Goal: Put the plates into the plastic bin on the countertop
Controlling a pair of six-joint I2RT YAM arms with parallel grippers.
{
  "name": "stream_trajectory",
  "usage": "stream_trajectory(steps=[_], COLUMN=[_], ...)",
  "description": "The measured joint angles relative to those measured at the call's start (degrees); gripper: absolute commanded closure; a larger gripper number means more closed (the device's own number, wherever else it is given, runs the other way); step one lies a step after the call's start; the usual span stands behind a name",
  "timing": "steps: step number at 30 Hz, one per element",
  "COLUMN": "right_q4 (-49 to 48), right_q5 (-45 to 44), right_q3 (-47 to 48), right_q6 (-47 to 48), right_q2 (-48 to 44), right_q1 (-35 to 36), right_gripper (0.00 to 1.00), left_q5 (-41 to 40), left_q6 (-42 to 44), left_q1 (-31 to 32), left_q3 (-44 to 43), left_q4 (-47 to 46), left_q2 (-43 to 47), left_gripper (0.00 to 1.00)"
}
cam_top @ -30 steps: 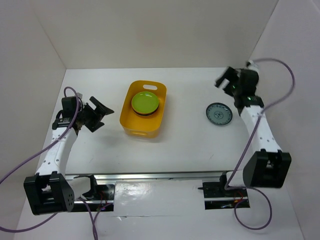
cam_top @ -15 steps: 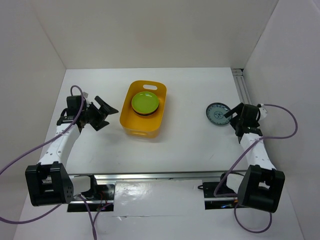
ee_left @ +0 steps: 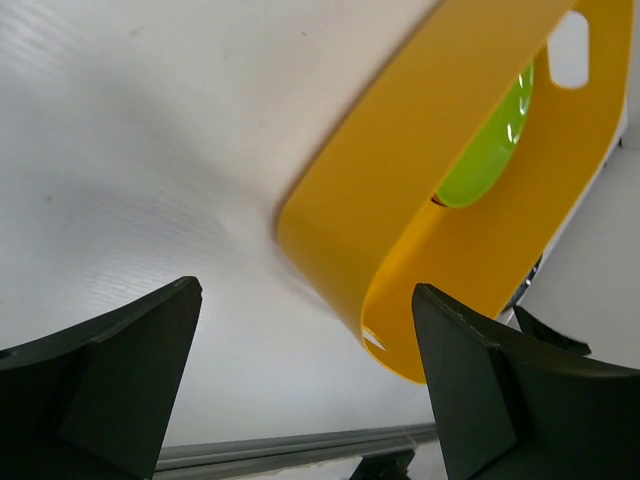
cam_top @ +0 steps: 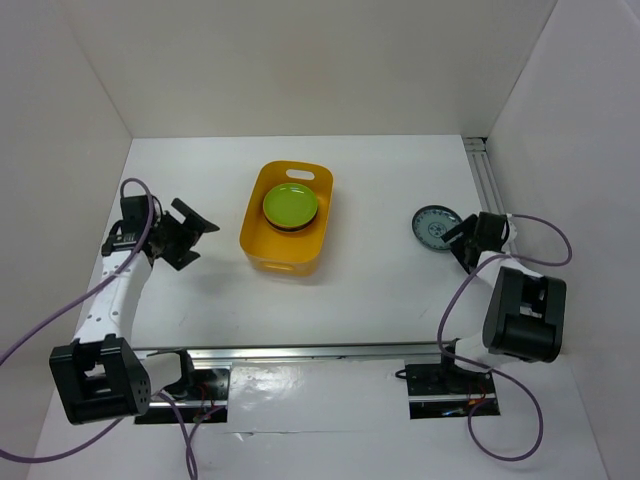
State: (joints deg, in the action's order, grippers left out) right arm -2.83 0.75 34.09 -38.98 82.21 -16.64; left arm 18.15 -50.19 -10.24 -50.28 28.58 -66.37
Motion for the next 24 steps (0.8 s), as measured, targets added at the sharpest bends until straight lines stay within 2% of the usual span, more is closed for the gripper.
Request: stream_trajectory(steps=[3,4,7,8,10,11,15,17,24], right_q4=[-3.21,-4.24,-7.54,-8.63,-10.60,-11.78,-12.57,-12.50,-9.77], right_q5=[0.68,1.05,2.36,2.84,3.28,3.56,3.43,2.97,3.15], right_q3=[0.00,-0.02,-0.46,-0.46,-0.42,-0.26,0.48,0.72,5.79], right_q6=[0.35,0.46,0.74,0.79,0.94,0.87,0.15,-0.74,-3.50], right_q2=[1.68,2.16,3.89,4.46,5.92,6.69,8.83,9.40,12.15], right_q1=[0.00,0.00,0.00,0.07,0.13,0.13,0.15,0.24,1.70], right_gripper=[0.26,0.32,0.35,0.45,0.49,0.61,0.78,0.98,1.00], left_q5=[-2.73,-3.34,-5.20,-5.73,-6.32,-6.51,-7.69,-8.02,-9.14], left_q6=[-0.85,-1.05,-1.22,-1.22,-1.25,-1.25,-1.20,-1.20,-1.18], left_q1=[-1.38,-1.62,-1.84,-1.95,-2.08,-2.14,-2.29,-2.45,-2.82], left_q3=[-1.16,-1.53,-2.91,-3.50,-4.70,-5.35,-7.63,-7.87,-7.87], left_q4=[2.91,3.58,5.44,6.12,6.91,7.39,8.37,8.50,9.29], left_q2=[0.04,0.09,0.15,0.15,0.15,0.15,0.13,0.13,0.13], left_gripper=[0.00,0.00,0.00,0.00,0.00,0.00,0.00,0.00,0.00])
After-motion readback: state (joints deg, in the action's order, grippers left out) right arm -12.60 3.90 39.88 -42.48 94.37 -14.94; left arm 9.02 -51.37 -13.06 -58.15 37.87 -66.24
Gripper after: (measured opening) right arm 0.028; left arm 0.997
